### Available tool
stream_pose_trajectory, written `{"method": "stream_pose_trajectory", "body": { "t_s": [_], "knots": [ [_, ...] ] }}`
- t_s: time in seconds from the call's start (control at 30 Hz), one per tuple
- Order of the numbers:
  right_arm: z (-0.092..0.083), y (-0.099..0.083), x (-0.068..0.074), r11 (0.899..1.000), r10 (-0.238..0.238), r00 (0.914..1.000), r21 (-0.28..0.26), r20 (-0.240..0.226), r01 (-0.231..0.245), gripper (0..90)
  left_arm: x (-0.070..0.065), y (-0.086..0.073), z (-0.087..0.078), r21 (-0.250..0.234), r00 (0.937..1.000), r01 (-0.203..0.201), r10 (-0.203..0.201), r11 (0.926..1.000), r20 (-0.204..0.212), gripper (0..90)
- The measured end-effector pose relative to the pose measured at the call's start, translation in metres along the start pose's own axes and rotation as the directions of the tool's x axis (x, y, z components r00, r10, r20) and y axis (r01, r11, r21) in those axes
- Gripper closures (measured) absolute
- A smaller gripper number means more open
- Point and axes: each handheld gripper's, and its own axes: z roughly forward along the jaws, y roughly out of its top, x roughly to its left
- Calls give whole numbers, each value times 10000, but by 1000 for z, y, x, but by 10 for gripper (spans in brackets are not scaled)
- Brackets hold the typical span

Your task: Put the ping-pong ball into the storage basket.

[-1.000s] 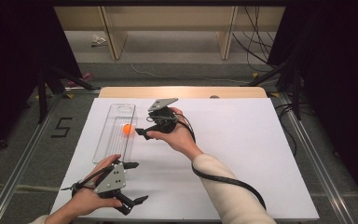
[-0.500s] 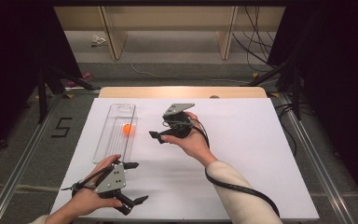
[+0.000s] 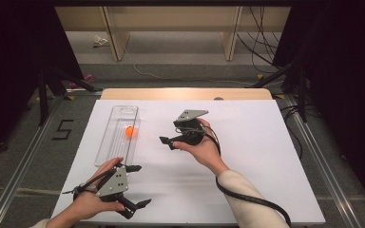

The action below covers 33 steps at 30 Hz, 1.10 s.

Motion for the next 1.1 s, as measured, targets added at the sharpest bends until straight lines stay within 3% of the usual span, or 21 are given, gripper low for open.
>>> {"method": "stream_pose_trajectory", "body": {
  "t_s": [0.67,1.1],
  "knots": [
    [-30,-15,-6,9995,248,9988,-224,416,-239,163,0,0,-1,-57,10000,-12,12,10000,-45,0],
    [-58,-29,-11,9987,406,9958,-326,815,-381,163,0,1,-1,-55,10000,-31,31,10000,-65,0]
  ]
}}
